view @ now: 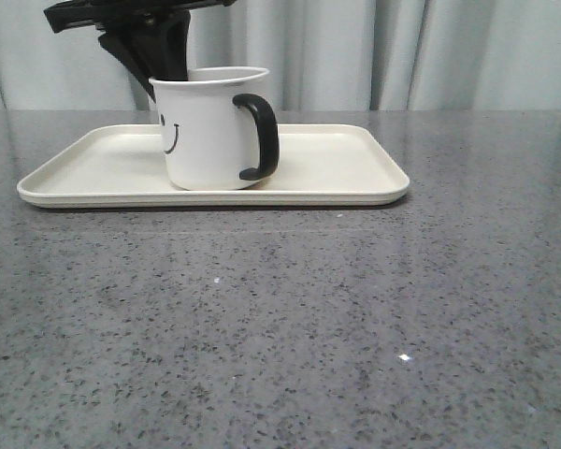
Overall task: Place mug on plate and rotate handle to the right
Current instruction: 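Set the mug down on the tray and open the left gripper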
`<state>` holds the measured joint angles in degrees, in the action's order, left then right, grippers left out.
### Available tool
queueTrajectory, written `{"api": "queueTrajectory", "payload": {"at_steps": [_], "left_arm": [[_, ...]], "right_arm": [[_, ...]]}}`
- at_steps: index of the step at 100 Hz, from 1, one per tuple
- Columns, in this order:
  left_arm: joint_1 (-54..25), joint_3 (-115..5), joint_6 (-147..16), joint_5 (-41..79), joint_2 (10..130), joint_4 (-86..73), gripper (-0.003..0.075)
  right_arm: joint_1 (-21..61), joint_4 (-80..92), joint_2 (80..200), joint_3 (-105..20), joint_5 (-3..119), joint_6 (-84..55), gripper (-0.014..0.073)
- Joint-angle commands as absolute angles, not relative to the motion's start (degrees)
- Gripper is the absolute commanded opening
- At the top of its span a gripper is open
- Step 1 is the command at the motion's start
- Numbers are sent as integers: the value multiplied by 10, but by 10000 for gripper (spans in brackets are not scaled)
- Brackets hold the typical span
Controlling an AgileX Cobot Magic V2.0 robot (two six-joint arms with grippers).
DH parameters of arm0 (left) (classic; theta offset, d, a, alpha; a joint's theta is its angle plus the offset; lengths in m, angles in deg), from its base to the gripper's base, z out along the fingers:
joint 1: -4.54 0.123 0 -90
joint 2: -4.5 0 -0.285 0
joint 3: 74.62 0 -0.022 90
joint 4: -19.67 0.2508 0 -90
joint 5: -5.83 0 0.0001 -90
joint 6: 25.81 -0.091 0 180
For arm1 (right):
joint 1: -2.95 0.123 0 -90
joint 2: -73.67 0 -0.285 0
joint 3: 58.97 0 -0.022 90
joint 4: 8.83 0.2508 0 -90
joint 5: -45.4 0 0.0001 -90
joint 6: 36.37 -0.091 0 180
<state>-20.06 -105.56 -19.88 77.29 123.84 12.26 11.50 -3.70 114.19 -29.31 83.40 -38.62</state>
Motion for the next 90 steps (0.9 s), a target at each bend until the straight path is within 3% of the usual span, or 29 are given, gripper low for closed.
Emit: {"api": "queueTrajectory", "payload": {"at_steps": [1,30,40,57,64,90], "left_arm": [[-205,-1072,-194,764,1215,116,-20],[-205,-1072,-202,764,1215,116,13],[-205,-1072,-210,764,1215,116,125],[-205,-1072,-210,765,1215,116,417],[-205,-1078,-210,763,1215,116,484],[-205,-1124,-211,731,1193,122,494]], "right_arm": [[112,-38,1150,-311,786,-382,657],[112,-38,1150,-311,786,-382,657],[112,-38,1150,-311,786,-382,657],[112,-38,1150,-311,786,-382,657],[112,-38,1150,-311,786,-382,657],[112,-38,1150,-311,786,-382,657]]}}
